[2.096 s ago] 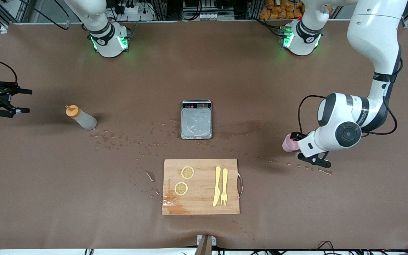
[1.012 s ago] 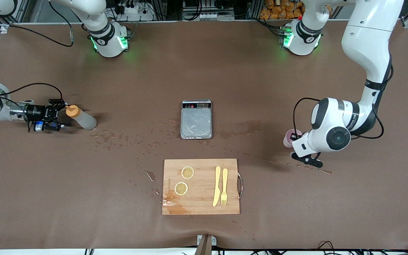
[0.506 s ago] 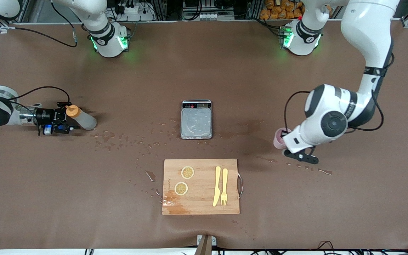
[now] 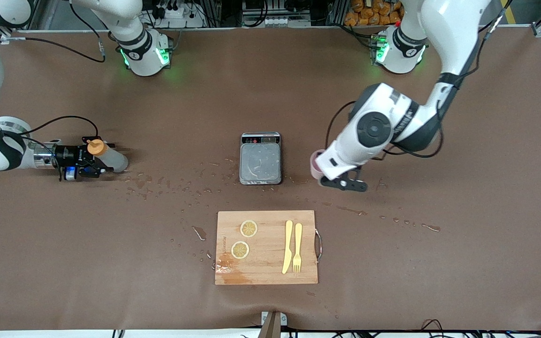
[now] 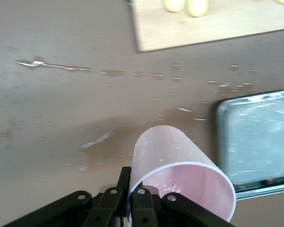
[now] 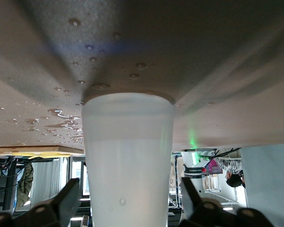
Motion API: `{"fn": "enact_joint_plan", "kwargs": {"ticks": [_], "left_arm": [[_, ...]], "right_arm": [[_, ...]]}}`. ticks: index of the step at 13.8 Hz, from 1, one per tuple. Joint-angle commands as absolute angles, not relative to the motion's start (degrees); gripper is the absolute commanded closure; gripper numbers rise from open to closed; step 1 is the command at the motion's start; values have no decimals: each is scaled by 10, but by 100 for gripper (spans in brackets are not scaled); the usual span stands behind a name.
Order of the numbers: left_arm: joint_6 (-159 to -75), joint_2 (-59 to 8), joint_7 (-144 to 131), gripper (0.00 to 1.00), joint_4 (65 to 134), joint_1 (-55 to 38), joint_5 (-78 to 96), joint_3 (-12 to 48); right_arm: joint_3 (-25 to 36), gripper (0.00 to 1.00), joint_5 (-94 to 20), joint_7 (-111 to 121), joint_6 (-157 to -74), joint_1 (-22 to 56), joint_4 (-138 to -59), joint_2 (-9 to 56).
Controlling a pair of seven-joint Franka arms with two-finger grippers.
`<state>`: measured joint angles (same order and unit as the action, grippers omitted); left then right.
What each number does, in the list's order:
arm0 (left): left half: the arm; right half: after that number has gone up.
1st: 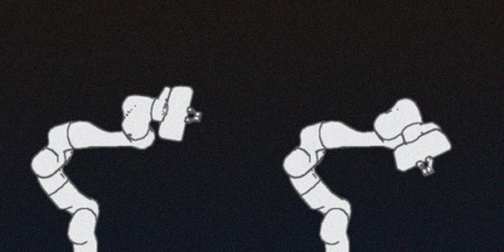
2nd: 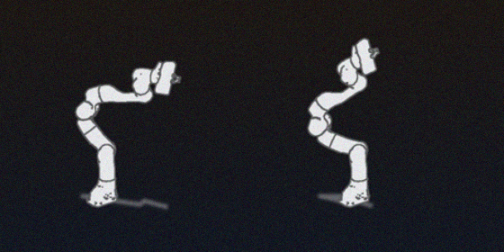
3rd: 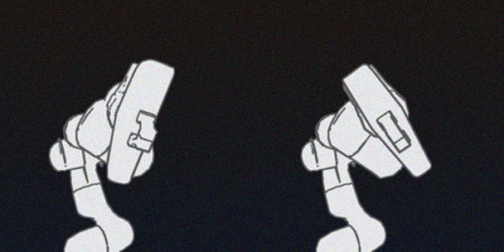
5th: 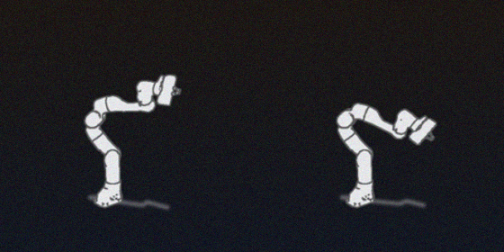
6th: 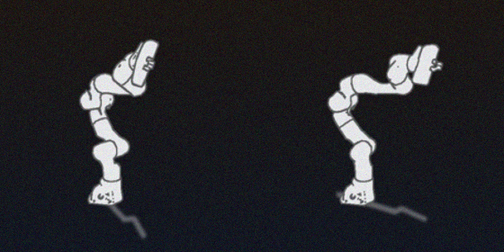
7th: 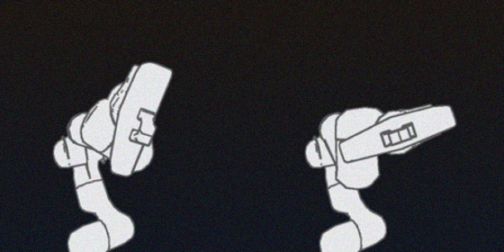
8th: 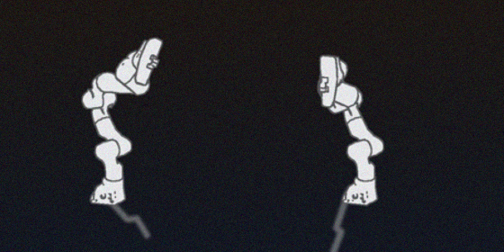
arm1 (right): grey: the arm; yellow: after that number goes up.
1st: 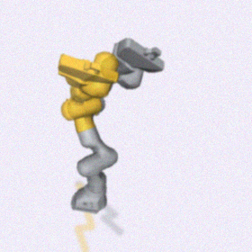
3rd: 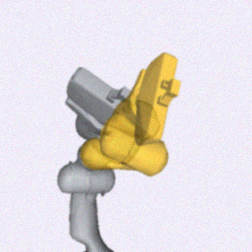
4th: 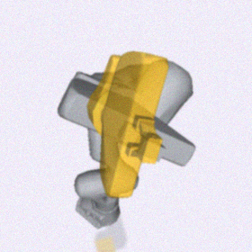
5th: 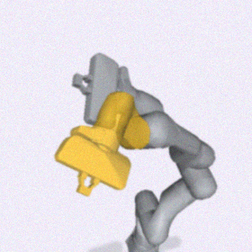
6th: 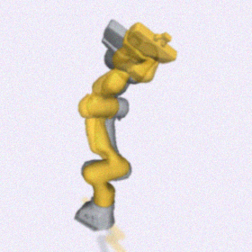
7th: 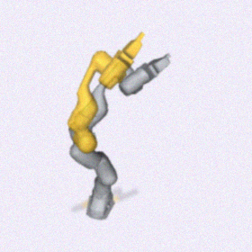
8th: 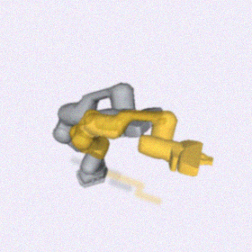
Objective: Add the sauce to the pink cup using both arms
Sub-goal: 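Carry the pink cup onto the silver scale with the left gripper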
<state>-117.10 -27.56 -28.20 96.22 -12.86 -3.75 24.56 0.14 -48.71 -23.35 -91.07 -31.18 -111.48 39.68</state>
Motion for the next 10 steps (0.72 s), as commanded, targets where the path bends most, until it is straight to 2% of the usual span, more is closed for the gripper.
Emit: {"fn": "enact_joint_plan", "kwargs": {"ticks": [1,3,6,10], "left_arm": [[-1166,-343,-346,100,895,-193,-40,241],[-1182,-373,-379,100,863,-225,-40,236],[-1201,-399,-403,100,849,-247,-40,233],[-1259,-417,-413,100,848,-282,-40,214]], "right_arm": [[4,53,-502,-238,-911,-309,-1120,389],[4,57,-496,-262,-907,-302,-1112,383],[3,54,-485,-312,-885,-287,-1086,375],[4,53,-454,-406,-894,-237,-1086,299]]}}
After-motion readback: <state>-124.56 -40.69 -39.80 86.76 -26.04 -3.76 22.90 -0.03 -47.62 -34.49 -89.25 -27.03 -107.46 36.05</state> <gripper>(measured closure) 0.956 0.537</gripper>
